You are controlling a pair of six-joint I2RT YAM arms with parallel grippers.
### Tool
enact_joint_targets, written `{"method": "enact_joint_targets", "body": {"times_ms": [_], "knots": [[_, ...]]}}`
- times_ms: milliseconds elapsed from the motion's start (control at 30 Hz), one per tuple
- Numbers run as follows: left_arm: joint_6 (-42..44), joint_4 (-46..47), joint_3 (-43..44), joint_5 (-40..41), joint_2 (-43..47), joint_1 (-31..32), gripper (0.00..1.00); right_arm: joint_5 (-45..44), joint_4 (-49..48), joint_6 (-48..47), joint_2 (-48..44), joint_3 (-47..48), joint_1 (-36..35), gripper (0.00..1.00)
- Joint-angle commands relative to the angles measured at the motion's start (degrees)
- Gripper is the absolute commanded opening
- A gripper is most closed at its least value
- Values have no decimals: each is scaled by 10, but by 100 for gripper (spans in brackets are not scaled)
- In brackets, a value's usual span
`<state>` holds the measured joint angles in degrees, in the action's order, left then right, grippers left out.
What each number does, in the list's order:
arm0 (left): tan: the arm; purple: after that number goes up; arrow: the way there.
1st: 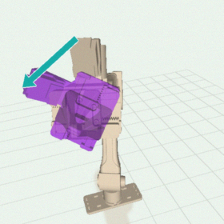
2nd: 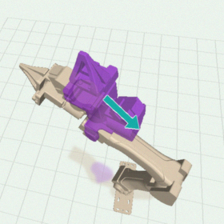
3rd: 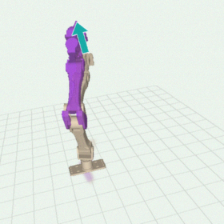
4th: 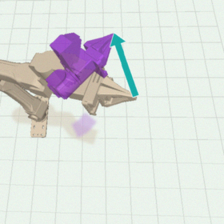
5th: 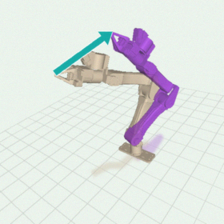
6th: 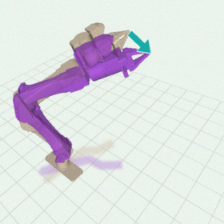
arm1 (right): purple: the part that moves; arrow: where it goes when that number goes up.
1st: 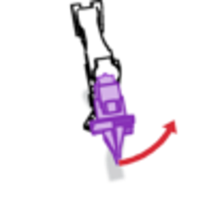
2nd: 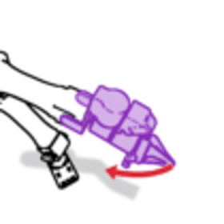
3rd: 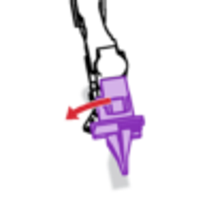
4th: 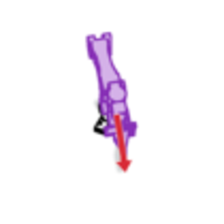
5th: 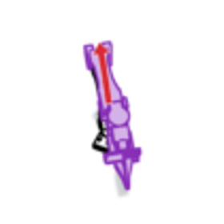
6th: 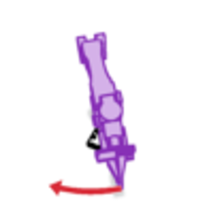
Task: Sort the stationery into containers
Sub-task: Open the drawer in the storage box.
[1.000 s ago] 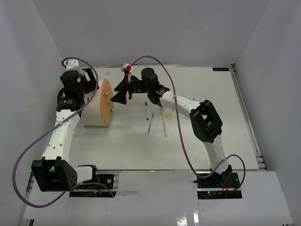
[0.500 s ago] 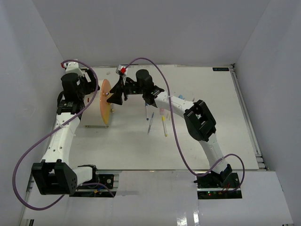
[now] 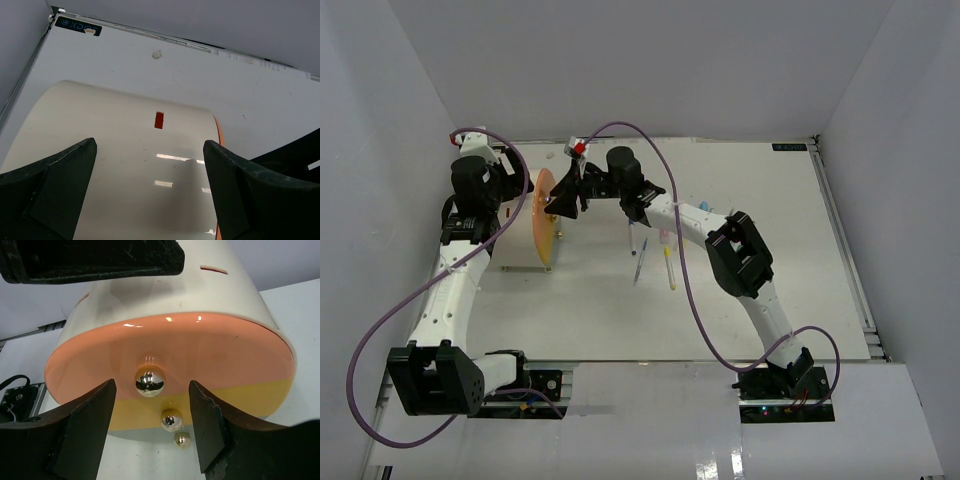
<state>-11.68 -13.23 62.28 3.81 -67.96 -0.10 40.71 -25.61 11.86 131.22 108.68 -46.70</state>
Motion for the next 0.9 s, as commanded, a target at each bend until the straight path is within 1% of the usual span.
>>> {"method": "enact_joint_targets", "body": {"times_ms": [0, 100, 167, 333, 433, 500, 533, 567, 600, 633, 700, 800, 833, 867], "knots": [[-18, -30, -15, -35, 12, 2, 98, 2, -35, 3, 6, 32, -5, 66], [-18, -29, -18, -37, 12, 2, 98, 2, -33, 4, 11, 40, -5, 64], [-19, -29, -19, -37, 12, 2, 98, 4, -30, 4, 15, 47, -5, 60], [-20, -29, -20, -37, 12, 2, 98, 6, -31, 8, 20, 55, -7, 56], [-20, -29, -21, -37, 12, 2, 98, 6, -32, 11, 23, 57, -9, 49], [-22, -30, -22, -37, 13, 2, 98, 7, -30, 11, 24, 59, -10, 42], [-22, -29, -22, -37, 13, 2, 98, 8, -29, 11, 24, 58, -9, 42], [-24, -29, -22, -55, 13, 2, 98, 7, -29, 11, 24, 58, -10, 40], [-24, -29, -22, -56, 13, 2, 98, 9, -28, 11, 24, 57, -10, 39], [-25, -29, -23, -56, 13, 2, 98, 9, -27, 11, 23, 53, -10, 34], [-26, -29, -23, -57, 13, 2, 98, 9, -28, 10, 19, 46, -10, 29], [-27, -30, -25, -58, 13, 2, 98, 5, -33, 6, 8, 26, -10, 18], [-27, -30, -25, -58, 13, 2, 98, 5, -34, 4, 1, 16, -10, 12], [-28, -29, -26, -58, 13, 2, 98, 3, -34, 4, -3, 12, -9, 9]]}}
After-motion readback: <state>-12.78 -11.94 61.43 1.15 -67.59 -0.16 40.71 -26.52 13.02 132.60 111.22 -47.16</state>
